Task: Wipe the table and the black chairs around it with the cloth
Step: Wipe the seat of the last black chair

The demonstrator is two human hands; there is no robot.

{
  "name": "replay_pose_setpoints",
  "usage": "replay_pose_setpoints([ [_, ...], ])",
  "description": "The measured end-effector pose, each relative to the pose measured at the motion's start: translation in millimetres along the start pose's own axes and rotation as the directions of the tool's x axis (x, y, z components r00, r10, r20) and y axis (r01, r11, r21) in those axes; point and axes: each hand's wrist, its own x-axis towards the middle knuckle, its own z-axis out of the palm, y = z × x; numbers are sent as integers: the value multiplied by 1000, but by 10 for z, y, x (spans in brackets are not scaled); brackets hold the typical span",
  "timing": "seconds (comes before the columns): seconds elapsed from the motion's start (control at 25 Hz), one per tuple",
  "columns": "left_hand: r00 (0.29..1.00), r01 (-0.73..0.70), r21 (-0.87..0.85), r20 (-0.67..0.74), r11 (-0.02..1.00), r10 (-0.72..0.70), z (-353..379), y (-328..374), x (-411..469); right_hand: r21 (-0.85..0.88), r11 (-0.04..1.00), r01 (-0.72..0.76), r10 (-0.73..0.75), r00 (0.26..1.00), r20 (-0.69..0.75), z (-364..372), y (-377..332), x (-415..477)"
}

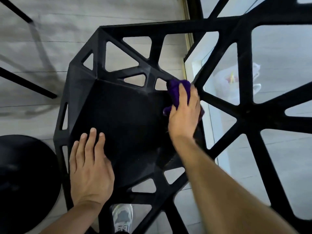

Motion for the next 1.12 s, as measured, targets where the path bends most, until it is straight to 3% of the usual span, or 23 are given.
replay_pose_setpoints([
  [0.04,1000,-4,-5,-1,1000,4,3,-8,7,1,1000,2,-2,1000,19,23,-86,-268],
  [0.16,1000,-9,-13,-17,1000,9,-3,-9,5,-53,929,367,-350,916,196,-27,-34,-553],
  [0.2,1000,-3,-21,-30,1000,2,-4,-12,22,-89,912,401,-382,908,175,-44,62,-291],
  [0.28,999,-1,-21,-45,1000,0,22,1,39,-149,974,168,-167,986,18,-58,200,206],
  [0.36,998,-5,-19,-67,1000,4,56,30,48,-81,996,-31,27,999,-46,-9,102,188],
  [0.44,997,-15,-7,-76,1000,15,62,-11,52,-45,994,100,-96,992,81,78,-52,-214],
  [0.52,997,-26,-25,-69,999,24,37,3,52,-16,940,340,-334,929,157,-5,70,-355],
  [0.56,998,-21,-26,-67,999,19,25,4,52,-8,920,392,-384,904,187,-51,136,-226],
  [0.72,997,-16,-13,-77,1000,15,66,12,51,114,992,53,-64,993,102,-4,-1,-281],
  [0.84,997,-11,-24,-83,1000,9,71,-22,50,263,954,144,-204,955,214,-21,-423,-1138],
  [0.96,998,-15,-36,-58,999,13,54,-35,34,347,894,284,-422,794,438,-265,-463,-1568],
  [1.04,998,-10,-36,-56,999,8,31,-13,34,283,851,443,-525,682,510,-466,-122,-1358],
  [1.12,998,-10,-41,-66,999,7,20,4,36,56,924,378,-345,763,547,-617,315,-1038],
])
